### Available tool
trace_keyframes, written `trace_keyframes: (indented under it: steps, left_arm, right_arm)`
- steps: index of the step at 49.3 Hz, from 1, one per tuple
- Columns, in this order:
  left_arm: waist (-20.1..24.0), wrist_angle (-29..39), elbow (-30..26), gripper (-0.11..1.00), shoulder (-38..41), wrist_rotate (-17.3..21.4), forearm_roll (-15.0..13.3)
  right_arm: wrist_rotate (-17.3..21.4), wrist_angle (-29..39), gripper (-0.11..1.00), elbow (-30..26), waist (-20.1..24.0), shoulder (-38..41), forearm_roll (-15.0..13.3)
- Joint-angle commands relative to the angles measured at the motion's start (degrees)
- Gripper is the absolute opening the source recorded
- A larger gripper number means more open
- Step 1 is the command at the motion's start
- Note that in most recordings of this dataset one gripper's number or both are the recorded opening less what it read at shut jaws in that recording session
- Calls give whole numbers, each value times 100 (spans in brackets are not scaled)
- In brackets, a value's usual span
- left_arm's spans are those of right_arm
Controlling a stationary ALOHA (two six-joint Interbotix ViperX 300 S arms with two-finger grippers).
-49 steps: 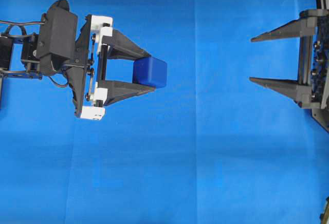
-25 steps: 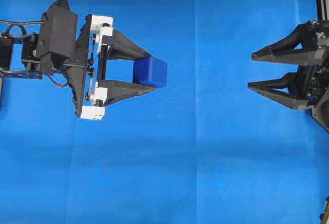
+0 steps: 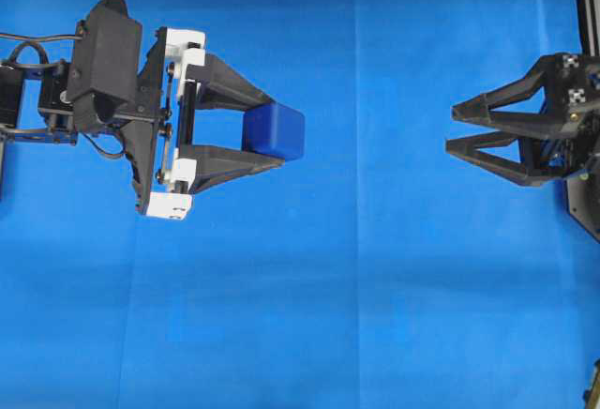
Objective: Handover the blue block to the right arm after grasping it with the left arm, then place it in the designated position.
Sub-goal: 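Open the right gripper and rotate it toward the held cube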
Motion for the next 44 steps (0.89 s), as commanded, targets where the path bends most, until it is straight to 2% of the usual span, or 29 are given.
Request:
trace_keyframes:
  steps: [1,44]
  left_arm:
    - [-9,-70,-70,49,-79,-9,-9]
    - [-9,-70,-44,49,-114,-9,-9]
  right_arm:
    - [9,0,96,-158,0,18,-105]
    - [9,-35,96,-185,9,18,-167]
